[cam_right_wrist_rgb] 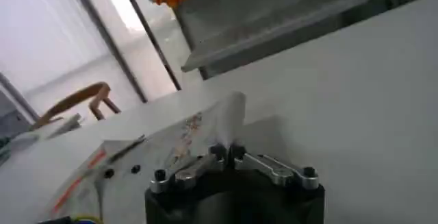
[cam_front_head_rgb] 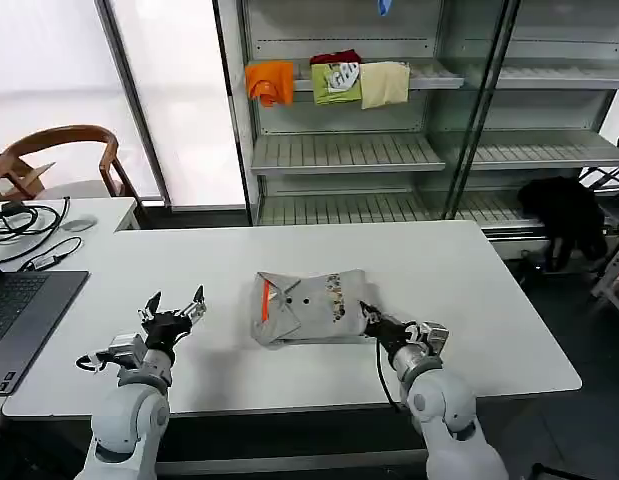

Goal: Fold and organize the clothes.

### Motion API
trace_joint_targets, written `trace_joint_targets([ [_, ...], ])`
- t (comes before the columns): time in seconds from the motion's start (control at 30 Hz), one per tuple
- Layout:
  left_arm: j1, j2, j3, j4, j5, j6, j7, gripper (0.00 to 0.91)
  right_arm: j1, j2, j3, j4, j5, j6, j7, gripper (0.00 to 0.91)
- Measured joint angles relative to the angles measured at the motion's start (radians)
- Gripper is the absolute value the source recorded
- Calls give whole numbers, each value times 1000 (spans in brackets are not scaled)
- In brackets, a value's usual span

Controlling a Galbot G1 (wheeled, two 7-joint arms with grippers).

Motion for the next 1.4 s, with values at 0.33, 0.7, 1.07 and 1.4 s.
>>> trace_joint_targets([
  [0.33,31,4,-13,-26,-1,-4,18,907,-60,-34,9,76,-334,49,-67,907],
  [0.7,67,13,-25,-38,-8,-47,60,907,-111,-87,61,127,-556,102,-63,907],
  [1.07,109,17,-36,-92,-52,-53,137,907,-153,-114,123,167,-631,125,-103,907],
  [1.4,153,36,-54,-134,-83,-79,205,907,-196,-126,165,221,-548,102,-126,907],
])
